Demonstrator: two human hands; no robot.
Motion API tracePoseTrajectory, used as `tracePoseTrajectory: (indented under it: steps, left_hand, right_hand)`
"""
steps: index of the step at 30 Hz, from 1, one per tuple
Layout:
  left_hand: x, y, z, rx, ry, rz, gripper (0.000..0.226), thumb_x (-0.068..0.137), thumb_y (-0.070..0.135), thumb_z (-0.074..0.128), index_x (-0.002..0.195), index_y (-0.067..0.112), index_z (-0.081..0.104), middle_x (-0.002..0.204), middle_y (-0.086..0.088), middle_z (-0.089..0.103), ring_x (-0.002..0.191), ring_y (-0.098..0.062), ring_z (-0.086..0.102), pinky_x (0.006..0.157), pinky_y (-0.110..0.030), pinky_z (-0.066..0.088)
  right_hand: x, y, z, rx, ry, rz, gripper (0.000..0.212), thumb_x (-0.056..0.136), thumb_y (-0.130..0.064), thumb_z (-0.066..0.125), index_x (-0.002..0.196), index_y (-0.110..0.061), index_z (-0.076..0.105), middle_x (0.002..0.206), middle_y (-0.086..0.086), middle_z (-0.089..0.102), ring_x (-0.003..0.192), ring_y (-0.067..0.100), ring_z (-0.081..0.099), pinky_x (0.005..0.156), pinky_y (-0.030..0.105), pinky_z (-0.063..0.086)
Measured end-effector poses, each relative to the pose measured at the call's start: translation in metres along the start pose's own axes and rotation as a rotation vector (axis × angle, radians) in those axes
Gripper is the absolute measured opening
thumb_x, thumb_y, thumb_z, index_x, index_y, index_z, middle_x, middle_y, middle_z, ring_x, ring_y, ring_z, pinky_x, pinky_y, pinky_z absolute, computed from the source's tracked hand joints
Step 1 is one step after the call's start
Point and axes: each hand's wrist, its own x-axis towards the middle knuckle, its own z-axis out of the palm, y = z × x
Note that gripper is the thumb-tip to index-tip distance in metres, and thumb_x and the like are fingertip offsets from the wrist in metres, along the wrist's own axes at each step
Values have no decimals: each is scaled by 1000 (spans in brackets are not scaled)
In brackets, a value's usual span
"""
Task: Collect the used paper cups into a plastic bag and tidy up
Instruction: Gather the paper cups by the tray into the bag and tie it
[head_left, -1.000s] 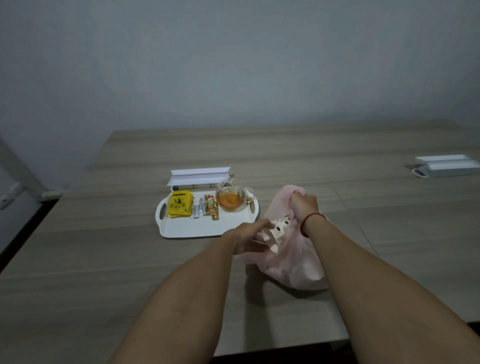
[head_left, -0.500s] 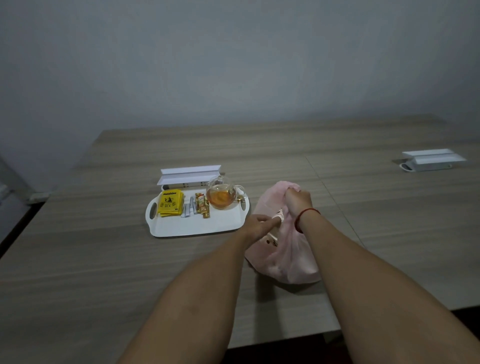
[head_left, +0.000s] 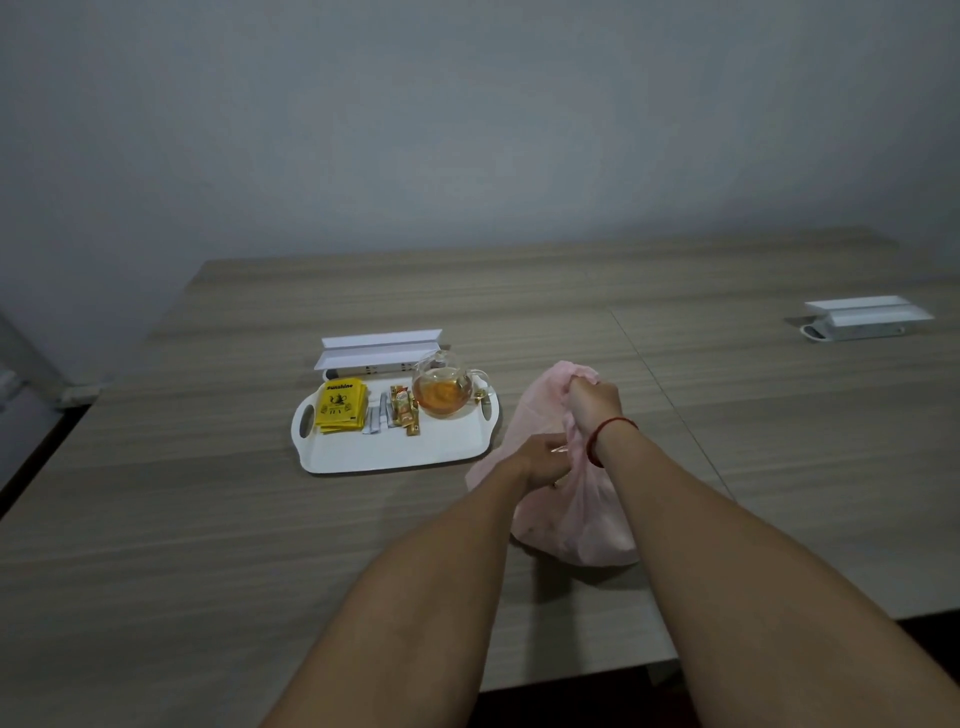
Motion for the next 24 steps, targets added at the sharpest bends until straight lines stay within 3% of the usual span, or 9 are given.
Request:
tracePoseTrajectory:
  steps: [4,6,9,12,15,17,20,22,24]
  left_hand:
    - [6,-7,-4,-17,79,-19,34,99,19,48,129,13,61,119,-9,61,100,-20,53,73,-22,47]
    - [12,-21,-11,-76,280,-31,29,95,22,58,119,9,68,119,-8,67,105,-21,61,78,-23,50]
    - [17,-47,-25,36,615,-123,16,87,18,66,101,11,71,107,-8,71,101,-24,66,85,-34,54]
    - [15,-65,-32,196,755,-290,44,77,29,76,116,17,59,121,-8,57,113,-27,54,93,-38,48]
    - [14,-71,-26,280,804,-455,75,72,32,80,135,19,40,134,-13,40,124,-30,40,102,-39,36]
    - [15,-76,-25,242,803,-556,86,72,27,81,142,18,31,140,-16,35,128,-32,36,105,-40,33]
    - [15,-85,-34,163,587,-625,72,76,24,76,137,6,42,137,-16,47,126,-32,48,103,-40,45]
    - [10,-89,-35,76,462,-582,54,84,19,71,130,1,51,130,-15,57,119,-31,57,96,-35,50]
    - [6,-90,-35,14,468,-550,47,86,15,69,128,-1,54,127,-14,61,117,-30,60,95,-32,52]
  right_hand:
    - [0,0,-3,-17,10,6,22,92,-16,47,70,-17,47,72,1,50,59,13,49,34,14,42]
    - [0,-2,-5,28,49,25,22,92,-15,46,71,-12,51,62,1,54,53,14,49,38,21,41]
    - [3,-2,-7,110,100,78,32,92,-12,43,60,-9,45,25,-5,44,26,12,46,32,9,28]
    - [3,-2,-11,26,113,63,35,94,-12,41,60,-11,39,29,-2,43,27,11,45,26,12,27]
    - [1,2,-13,2,142,33,37,96,-9,43,60,-11,38,44,0,47,42,13,50,26,7,26]
    - [-1,5,-15,-8,142,19,33,96,-12,44,63,-15,40,58,-2,47,61,18,52,38,9,37]
    - [-2,9,-22,-6,95,13,30,97,-17,44,66,-19,40,70,-2,46,67,17,47,58,25,42]
    - [-2,10,-25,-22,99,-1,32,97,-17,44,66,-19,39,69,-1,45,64,16,46,55,23,40]
    - [-2,9,-24,-37,144,-17,34,96,-16,46,63,-16,37,65,-1,43,64,19,47,46,15,38]
